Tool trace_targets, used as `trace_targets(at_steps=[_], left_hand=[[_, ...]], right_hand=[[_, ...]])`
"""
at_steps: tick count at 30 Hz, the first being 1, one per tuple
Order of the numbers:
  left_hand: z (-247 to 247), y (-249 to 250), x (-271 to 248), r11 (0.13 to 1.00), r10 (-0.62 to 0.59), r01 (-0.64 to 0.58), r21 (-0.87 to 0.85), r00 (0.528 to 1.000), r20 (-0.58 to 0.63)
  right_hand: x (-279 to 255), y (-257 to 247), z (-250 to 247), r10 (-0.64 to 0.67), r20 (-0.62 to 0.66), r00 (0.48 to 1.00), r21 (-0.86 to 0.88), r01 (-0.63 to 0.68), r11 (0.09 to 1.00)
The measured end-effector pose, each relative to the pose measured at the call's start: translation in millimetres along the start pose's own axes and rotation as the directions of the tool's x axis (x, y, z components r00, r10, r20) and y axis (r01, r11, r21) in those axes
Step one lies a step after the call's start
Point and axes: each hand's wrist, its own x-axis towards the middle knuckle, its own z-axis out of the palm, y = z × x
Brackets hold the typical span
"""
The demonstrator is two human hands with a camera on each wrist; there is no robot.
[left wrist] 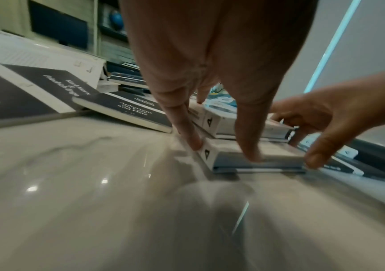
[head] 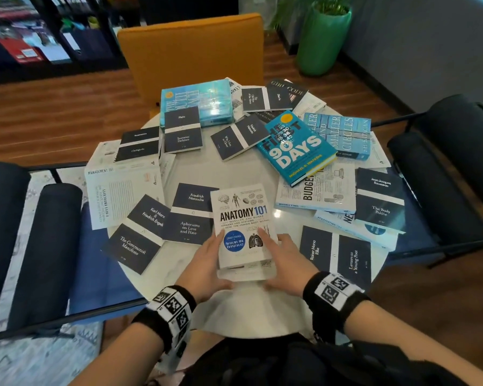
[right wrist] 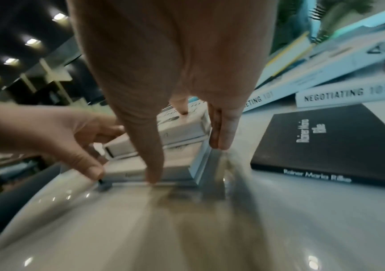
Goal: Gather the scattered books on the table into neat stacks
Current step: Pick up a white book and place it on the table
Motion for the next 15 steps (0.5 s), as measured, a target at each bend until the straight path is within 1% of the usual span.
trace_targets(at_steps=[1,3,7,11,15], left_hand=[[0.5,0.5,0.6,0.999,0.006,-0.005,0.046,1.0,-0.013],[1.2,2.7,0.5,0.999,-0.004,0.006,0.053,0.999,-0.05],[6.4,-1.9,-4.9,0.998,-0.035,0.039,0.047,0.995,-0.089],[8.2,-3.5,-6.0,0.999,-0.036,0.04,0.031,0.992,-0.121],[8.9,0.3,1.0,0.999,-0.032,0.036,0.03,0.991,-0.128]], right_hand=[[0.6,0.7,4.0,-0.009,-0.031,0.999,-0.054,0.007,0.999],[-0.3,0.4,7.7,-0.027,-0.071,0.997,-0.095,0.021,0.995],[-8.1,5.1,10.6,-0.034,-0.112,0.993,-0.112,0.022,0.993],[-11.6,8.3,13.1,-0.057,-0.137,0.989,-0.122,0.041,0.992],[-4.5,13.1,16.8,-0.043,-0.187,0.982,-0.126,0.02,0.992]])
